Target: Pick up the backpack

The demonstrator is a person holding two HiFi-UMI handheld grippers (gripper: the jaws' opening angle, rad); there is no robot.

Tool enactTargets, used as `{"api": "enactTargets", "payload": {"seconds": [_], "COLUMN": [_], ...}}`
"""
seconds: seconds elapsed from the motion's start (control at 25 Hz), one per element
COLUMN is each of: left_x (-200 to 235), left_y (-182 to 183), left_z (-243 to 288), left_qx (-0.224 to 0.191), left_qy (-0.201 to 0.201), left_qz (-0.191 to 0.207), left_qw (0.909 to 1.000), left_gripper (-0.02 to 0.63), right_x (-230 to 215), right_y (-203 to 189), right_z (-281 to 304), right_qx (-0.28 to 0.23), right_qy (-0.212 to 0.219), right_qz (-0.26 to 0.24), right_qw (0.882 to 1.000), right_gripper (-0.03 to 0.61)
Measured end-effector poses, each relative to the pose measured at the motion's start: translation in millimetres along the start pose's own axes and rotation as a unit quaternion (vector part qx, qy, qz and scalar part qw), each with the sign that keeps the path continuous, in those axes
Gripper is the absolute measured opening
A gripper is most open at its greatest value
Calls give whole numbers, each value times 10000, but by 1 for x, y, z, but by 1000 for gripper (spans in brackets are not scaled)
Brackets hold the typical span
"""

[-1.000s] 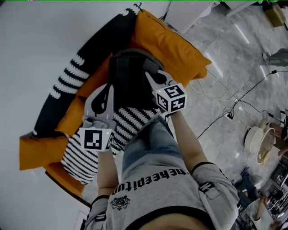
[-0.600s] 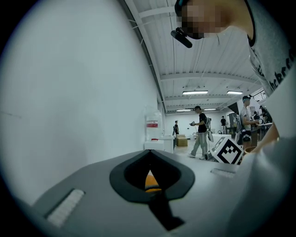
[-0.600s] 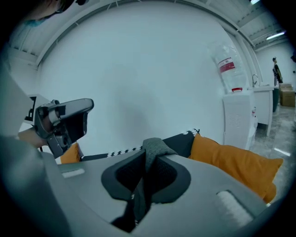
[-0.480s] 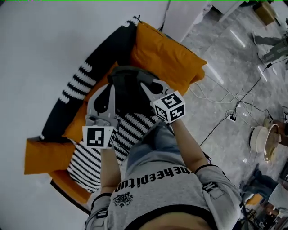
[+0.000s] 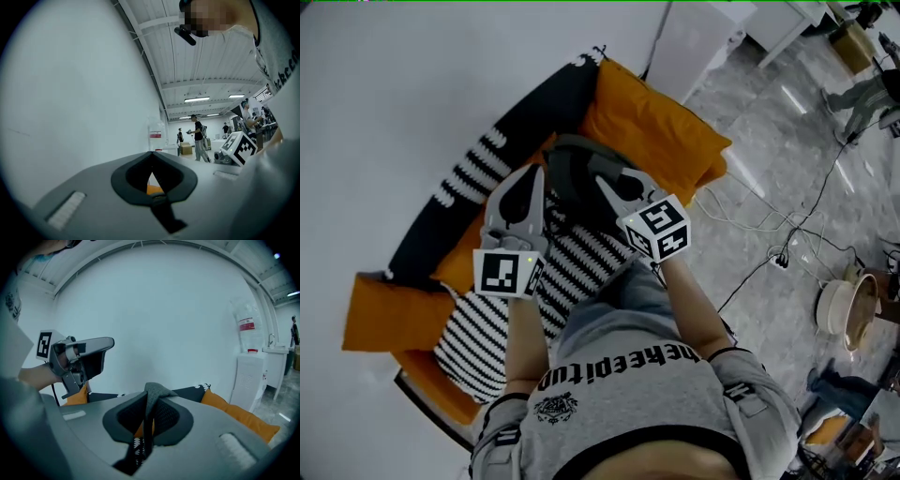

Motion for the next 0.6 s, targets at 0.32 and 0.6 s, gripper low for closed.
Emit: {"api": "enactTargets", "payload": {"seconds": [0.32, 0.6], "left_x": [4, -3], "left_y": [16, 33], "left_z": [-1, 13], "left_qx": [-215, -414], "left_qy": [-128, -328], "left_qz": [14, 99], "left_qw": [9997, 9986], "left_gripper": [16, 15], "right_x": [-14, -27], "right_y": [33, 67], "right_z": [-37, -75], "right_qx": [-415, -877], "right_qy": [-574, -977], "right_qz": [-73, -260], "right_qw": [9975, 9910], "right_gripper": [31, 34]}}
Point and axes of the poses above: the fingertips, and each gripper's own axes: z forward along the fingers, x to its left, y out of its top, the point moved 8 cm from there along -z, backward along the fingers, and after that the axes turned 4 degrees about x, right-handed, at the moved point
